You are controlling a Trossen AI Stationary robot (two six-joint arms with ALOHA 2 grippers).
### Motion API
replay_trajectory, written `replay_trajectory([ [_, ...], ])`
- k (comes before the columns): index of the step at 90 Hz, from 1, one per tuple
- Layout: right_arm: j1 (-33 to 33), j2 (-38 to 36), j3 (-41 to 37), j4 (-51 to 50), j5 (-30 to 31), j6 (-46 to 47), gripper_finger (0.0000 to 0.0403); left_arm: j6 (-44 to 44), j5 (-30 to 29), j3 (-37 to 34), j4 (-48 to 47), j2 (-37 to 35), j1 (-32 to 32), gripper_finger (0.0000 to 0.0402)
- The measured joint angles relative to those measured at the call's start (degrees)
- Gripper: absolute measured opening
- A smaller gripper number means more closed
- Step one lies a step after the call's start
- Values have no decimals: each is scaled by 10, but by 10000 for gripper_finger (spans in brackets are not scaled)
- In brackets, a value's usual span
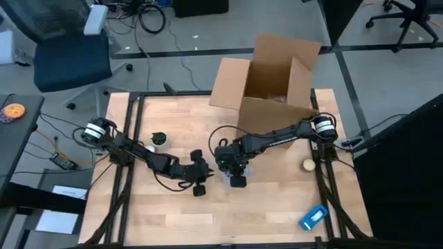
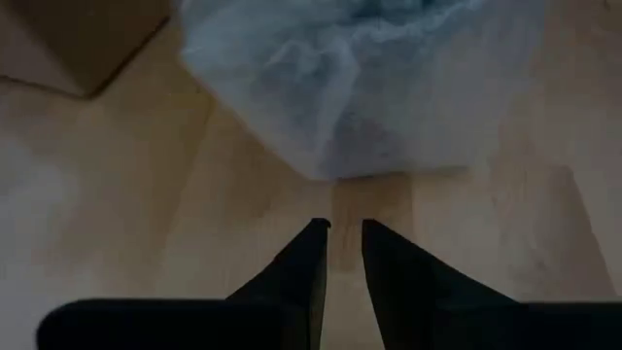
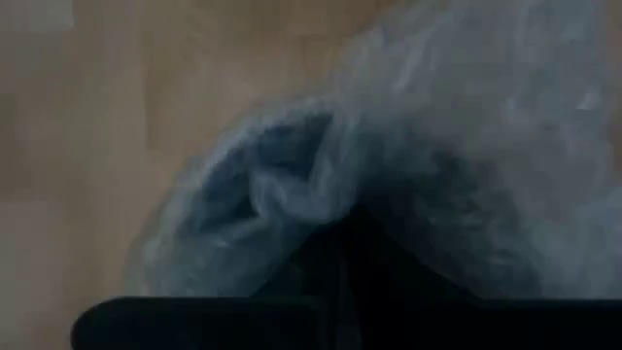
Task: Wrap mug
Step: Wrap the purple mug with the bubble wrap
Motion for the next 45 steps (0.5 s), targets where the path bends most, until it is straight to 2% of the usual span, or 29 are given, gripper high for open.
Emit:
replay_trajectory([
  [9, 1, 20, 1, 6, 18, 7, 0, -1, 14, 0, -10, 0, -4, 53],
  [26, 1, 12, 12, -5, 36, 37, 0, -14, 35, 0, -19, 0, -4, 53],
  [45, 4, 8, 100, -123, 50, 53, 0, -14, 35, 0, -20, 0, -4, 53],
])
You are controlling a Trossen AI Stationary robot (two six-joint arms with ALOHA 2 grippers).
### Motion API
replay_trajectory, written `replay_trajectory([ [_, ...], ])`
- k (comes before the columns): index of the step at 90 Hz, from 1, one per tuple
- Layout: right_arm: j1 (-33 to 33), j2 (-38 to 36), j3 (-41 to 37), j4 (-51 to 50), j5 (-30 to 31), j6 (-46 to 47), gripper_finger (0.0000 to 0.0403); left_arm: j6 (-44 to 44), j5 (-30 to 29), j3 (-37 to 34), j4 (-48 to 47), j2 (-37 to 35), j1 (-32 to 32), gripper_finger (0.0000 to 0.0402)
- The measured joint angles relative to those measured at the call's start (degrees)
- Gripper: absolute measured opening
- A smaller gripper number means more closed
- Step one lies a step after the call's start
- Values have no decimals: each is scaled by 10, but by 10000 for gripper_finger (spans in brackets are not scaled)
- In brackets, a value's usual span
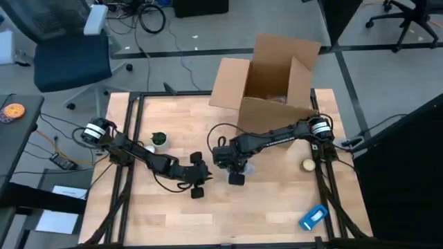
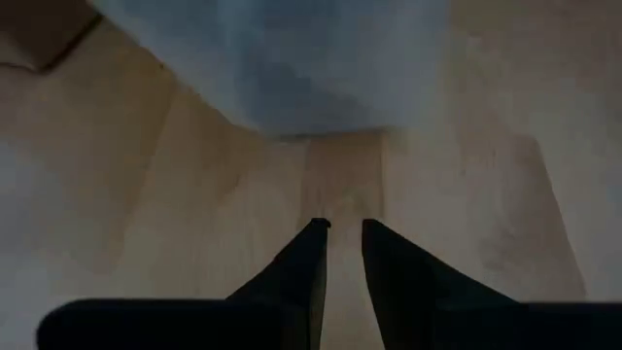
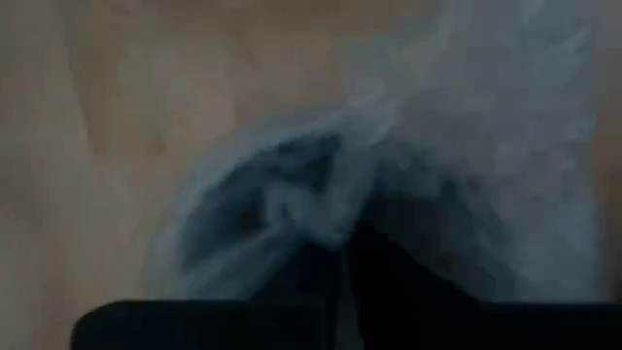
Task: Wrap mug
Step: Wrap the purple mug with the bubble wrap
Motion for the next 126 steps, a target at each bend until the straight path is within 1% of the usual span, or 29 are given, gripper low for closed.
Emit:
replay_trajectory([
  [17, 6, -3, 70, -82, -1, 14, 0, 0, 0, 0, -7, 0, 0, 53],
  [31, 15, -3, 108, -87, -5, 24, 0, -1, 1, 0, -8, 0, 0, 53],
  [41, 24, -4, 109, -79, -12, 23, 0, -1, 1, 0, -10, 0, -2, 53],
  [60, 24, -1, 50, -41, -21, 24, 0, -2, 1, 0, -10, 0, -8, 53],
  [70, 13, -1, 12, -27, -3, 28, 0, -3, 1, 0, -9, 0, -11, 53],
  [90, -12, -3, -88, 104, -18, 23, 0, -4, 1, 0, -9, 0, -12, 53],
  [102, -19, -7, -117, 135, -24, 23, 0, -4, 1, 0, -9, 0, -12, 53],
  [113, -17, -3, -90, 108, -21, 21, 0, -4, 1, 0, -9, 0, -12, 53],
  [126, -5, -1, -5, 35, -12, 7, 0, -4, -1, 0, -9, 0, -11, 53],
])
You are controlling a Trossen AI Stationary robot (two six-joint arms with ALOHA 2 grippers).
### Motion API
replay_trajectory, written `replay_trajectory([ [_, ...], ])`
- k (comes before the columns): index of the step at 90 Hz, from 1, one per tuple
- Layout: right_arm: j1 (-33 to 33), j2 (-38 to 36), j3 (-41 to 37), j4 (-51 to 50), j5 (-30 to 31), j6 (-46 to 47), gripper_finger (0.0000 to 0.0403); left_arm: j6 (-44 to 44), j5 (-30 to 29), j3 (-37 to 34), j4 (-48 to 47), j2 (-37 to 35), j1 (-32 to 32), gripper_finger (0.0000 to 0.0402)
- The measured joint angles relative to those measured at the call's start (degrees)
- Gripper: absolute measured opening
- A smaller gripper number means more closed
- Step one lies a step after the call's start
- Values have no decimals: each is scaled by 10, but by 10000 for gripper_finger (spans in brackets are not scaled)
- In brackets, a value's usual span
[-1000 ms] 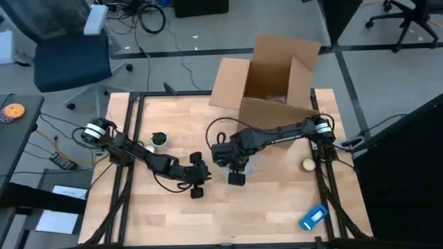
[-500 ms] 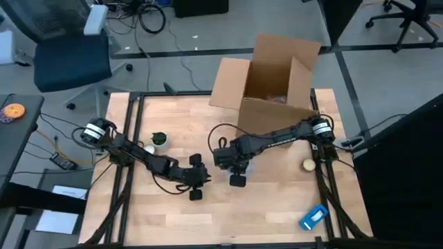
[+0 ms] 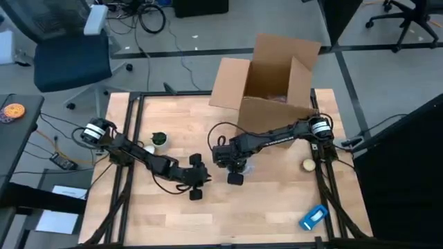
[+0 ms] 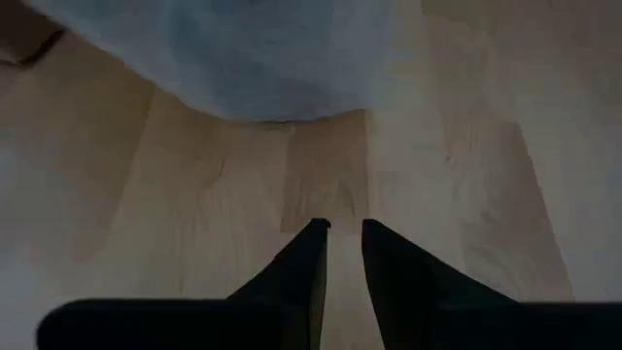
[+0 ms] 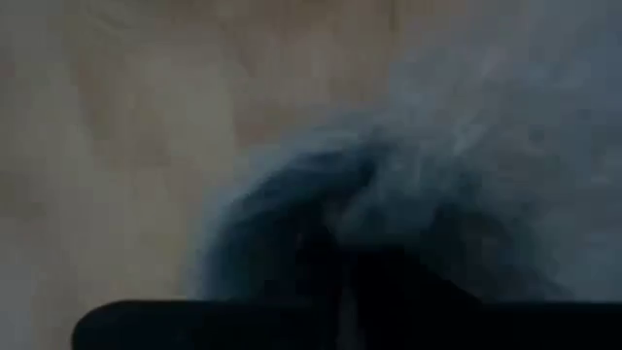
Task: Wrap mug
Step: Wrap the purple mug with the bubble wrap
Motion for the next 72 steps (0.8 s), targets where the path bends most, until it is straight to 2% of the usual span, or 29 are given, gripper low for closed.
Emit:
replay_trajectory([
  [17, 9, -1, 87, -117, 44, -1, 0, 0, -1, 0, 0, 0, 0, 53],
  [32, 1, -2, 89, -152, 88, 10, 0, 0, -2, 0, 0, 0, 0, 53],
  [47, -6, -2, 37, -109, 103, 16, 0, 0, -2, 0, 0, 0, 0, 53],
  [60, -4, -4, -23, -29, 77, 15, 0, 0, -2, 0, 0, 0, 0, 53],
  [72, 9, -4, -60, 18, 77, 15, 0, 0, -2, 0, 0, 0, 0, 53],
])
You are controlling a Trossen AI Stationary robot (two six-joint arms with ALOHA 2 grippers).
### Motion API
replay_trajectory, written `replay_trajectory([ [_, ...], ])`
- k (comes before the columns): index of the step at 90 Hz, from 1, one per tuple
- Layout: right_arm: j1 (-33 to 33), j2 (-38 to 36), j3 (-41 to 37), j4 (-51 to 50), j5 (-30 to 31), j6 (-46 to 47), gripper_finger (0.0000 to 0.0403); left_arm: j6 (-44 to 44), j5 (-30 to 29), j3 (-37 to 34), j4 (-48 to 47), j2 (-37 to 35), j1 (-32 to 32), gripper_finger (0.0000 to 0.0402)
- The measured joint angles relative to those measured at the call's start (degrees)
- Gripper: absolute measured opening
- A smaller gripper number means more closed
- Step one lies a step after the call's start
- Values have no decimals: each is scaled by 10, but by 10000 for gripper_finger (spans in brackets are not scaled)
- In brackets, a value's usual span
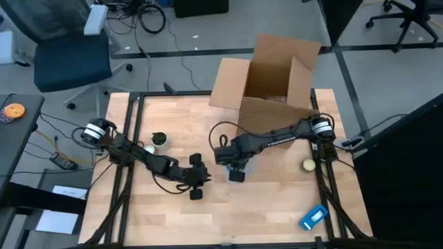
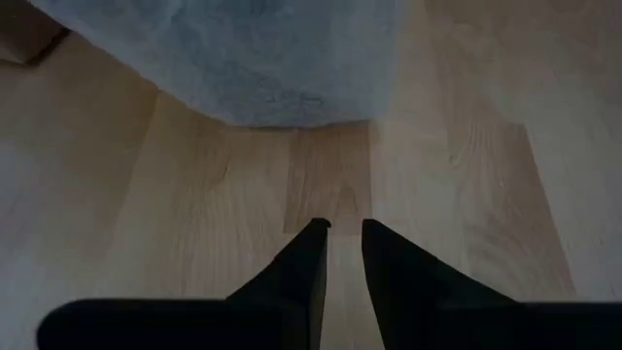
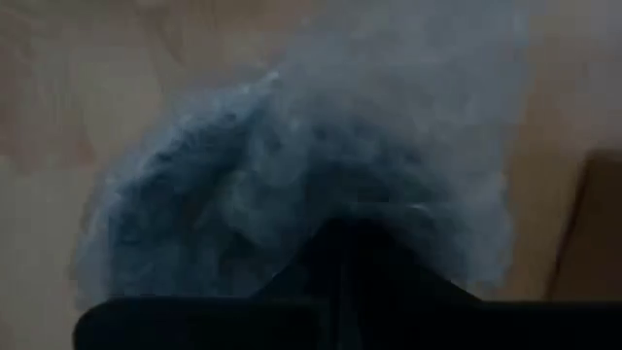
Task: Wrap mug
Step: Wrap the purple mug with the bubble wrap
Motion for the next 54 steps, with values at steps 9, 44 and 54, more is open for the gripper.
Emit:
replay_trajectory([
  [9, 9, 0, -19, 41, 3, -1, 0, 0, -1, 0, 0, 0, 0, 53],
  [44, 14, 5, 27, 17, -31, -25, 0, 0, -3, 0, 1, 0, 0, 53],
  [54, 18, 5, 88, -72, -14, -16, 0, 0, -3, 0, 1, 0, 0, 53],
])
